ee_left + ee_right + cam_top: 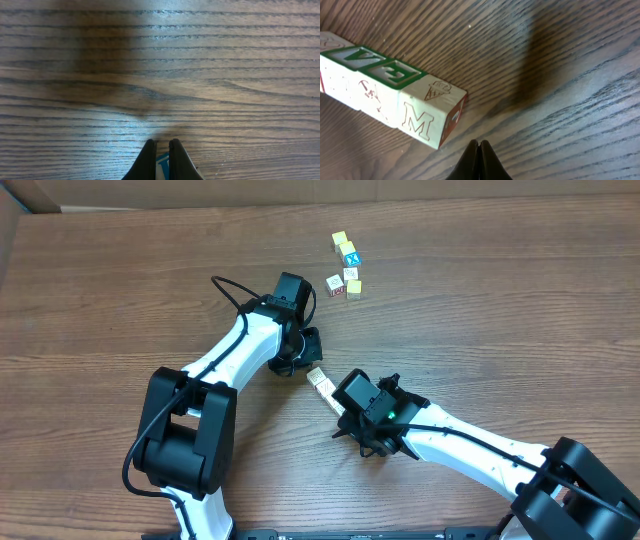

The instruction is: Flip 4 blocks

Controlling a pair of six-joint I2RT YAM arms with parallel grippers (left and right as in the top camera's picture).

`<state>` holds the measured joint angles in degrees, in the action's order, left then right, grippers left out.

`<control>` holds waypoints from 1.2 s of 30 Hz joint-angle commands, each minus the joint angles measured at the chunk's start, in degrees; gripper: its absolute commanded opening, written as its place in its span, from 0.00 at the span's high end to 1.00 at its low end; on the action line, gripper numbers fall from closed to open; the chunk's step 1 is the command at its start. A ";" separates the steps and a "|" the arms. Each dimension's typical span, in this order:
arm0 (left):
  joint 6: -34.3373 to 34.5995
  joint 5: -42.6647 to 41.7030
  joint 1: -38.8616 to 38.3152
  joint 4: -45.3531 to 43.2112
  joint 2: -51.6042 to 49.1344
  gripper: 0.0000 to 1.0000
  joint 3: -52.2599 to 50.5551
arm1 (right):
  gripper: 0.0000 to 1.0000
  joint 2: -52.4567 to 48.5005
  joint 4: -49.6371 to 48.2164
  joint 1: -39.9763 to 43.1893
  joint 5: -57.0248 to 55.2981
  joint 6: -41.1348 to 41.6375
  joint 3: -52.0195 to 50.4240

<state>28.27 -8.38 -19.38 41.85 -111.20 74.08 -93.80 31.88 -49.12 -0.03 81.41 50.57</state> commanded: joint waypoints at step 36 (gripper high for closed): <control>-1.31 -2.12 -1.33 -0.55 -1.01 0.96 0.55 | 0.96 -3.58 -6.93 -0.33 0.42 6.86 -0.37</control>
<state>28.27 -9.47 -20.29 41.74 -111.31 74.08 -97.01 25.28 -49.17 0.01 86.43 50.54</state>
